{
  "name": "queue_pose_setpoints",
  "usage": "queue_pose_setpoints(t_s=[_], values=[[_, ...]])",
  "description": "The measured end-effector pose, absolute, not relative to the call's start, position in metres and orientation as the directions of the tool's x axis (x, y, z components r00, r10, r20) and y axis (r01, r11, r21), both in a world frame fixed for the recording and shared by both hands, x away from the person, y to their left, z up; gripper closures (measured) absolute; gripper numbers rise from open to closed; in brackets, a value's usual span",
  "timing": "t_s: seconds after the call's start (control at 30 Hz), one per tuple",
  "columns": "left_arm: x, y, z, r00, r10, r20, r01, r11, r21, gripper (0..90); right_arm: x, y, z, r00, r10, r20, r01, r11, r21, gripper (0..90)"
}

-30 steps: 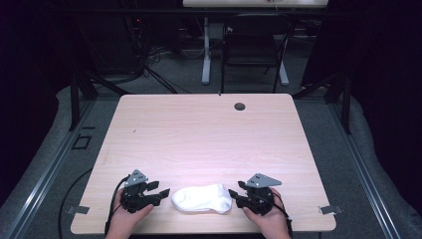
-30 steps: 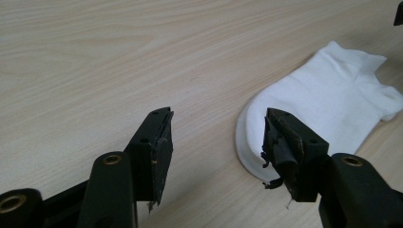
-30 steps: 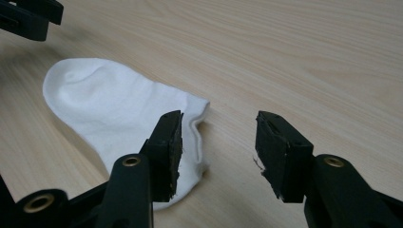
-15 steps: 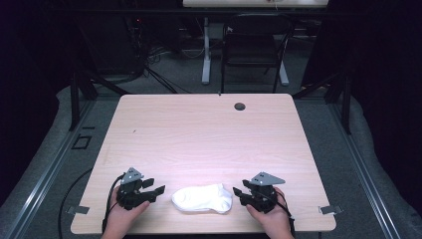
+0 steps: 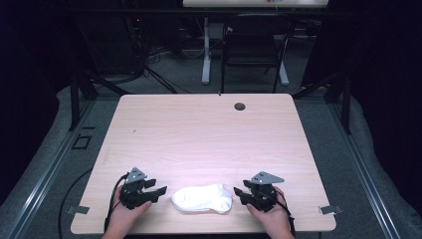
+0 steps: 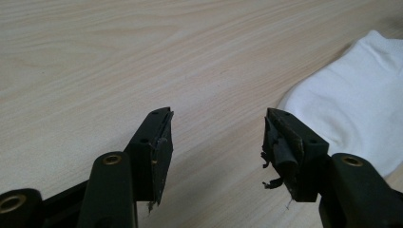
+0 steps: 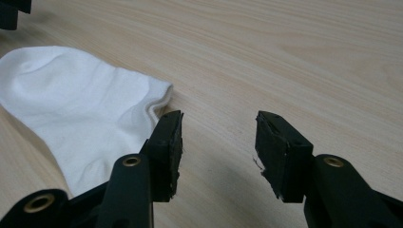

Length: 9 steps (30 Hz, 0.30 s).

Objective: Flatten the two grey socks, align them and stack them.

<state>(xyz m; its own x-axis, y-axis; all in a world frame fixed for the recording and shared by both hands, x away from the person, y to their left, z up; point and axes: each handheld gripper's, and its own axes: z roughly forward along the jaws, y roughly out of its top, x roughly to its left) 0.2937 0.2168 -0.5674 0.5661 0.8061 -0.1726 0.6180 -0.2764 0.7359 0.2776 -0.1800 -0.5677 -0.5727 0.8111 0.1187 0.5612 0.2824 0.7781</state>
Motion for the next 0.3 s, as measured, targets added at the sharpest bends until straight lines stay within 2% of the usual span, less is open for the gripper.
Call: queue_pose_setpoints(t_s=[0.3], values=[[0.2937, 0.2208, -0.5656, 0.556, 0.811, -0.181, 0.622, -0.261, 0.738, 42.9, 0.2787, -0.1834, -0.5669, -0.558, 0.821, 0.122, 0.559, 0.263, 0.786, 51.6]])
